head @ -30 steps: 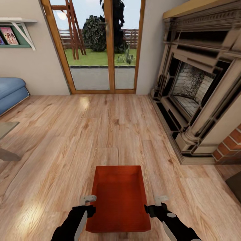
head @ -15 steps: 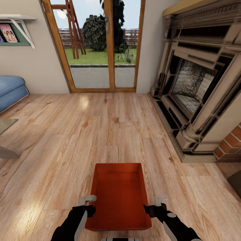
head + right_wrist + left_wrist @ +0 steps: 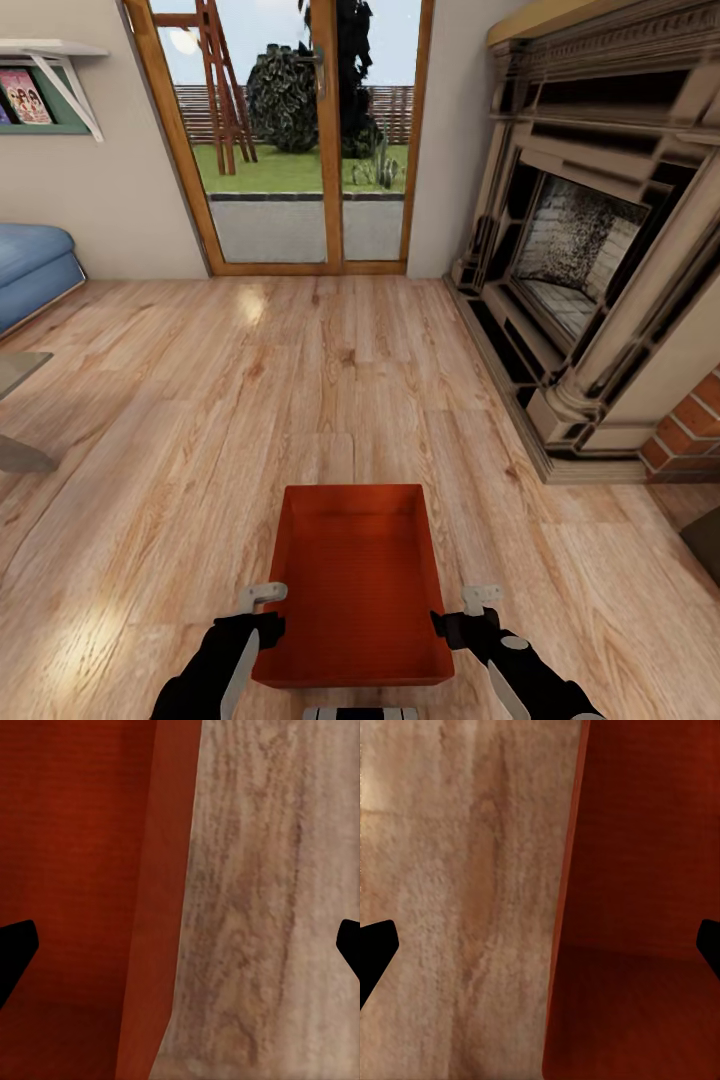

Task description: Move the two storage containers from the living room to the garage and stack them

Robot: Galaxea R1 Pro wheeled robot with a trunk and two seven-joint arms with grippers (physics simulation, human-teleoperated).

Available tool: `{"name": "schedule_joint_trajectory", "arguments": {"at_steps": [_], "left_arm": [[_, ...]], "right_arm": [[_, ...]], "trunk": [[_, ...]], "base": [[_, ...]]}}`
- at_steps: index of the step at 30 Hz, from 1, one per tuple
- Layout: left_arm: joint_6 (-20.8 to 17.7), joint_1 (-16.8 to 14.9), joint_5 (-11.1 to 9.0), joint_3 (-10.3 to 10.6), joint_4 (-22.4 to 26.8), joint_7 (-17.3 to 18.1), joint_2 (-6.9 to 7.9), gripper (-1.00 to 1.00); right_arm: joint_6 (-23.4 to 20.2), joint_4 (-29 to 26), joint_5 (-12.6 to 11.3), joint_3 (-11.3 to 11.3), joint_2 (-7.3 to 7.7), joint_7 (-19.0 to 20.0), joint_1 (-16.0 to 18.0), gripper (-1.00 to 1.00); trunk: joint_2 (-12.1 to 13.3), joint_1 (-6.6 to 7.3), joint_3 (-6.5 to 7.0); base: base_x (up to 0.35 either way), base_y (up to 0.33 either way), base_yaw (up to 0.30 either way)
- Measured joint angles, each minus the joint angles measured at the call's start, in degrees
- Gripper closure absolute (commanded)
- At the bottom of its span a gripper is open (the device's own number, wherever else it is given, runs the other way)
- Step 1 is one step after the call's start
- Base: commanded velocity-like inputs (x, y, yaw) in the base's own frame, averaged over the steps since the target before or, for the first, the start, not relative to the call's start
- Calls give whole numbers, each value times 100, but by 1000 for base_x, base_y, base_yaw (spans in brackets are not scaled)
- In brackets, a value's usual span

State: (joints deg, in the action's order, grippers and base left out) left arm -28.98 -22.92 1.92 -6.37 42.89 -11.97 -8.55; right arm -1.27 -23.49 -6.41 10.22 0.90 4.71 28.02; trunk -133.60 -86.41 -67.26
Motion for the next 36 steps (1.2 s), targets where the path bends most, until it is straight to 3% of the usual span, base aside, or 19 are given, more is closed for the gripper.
{"name": "schedule_joint_trajectory", "arguments": {"at_steps": [20, 27, 36], "left_arm": [[-8, 0, 10, 5, -6, 1, 27, -100], [-8, 0, 8, 5, -9, 1, 26, -100], [-8, 0, 8, 5, -9, 1, 26, -100]], "right_arm": [[-1, 12, -15, 2, -16, 144, 0, -100], [-8, 12, -465, 0, -17, 445, 0, -100], [-8, 17, -528, 0, -17, 454, 0, -100]], "trunk": [[0, 0, 0], [0, 0, 0], [0, 0, 0]], "base": [[0, 0, 0], [0, 0, 0], [0, 0, 0]]}}
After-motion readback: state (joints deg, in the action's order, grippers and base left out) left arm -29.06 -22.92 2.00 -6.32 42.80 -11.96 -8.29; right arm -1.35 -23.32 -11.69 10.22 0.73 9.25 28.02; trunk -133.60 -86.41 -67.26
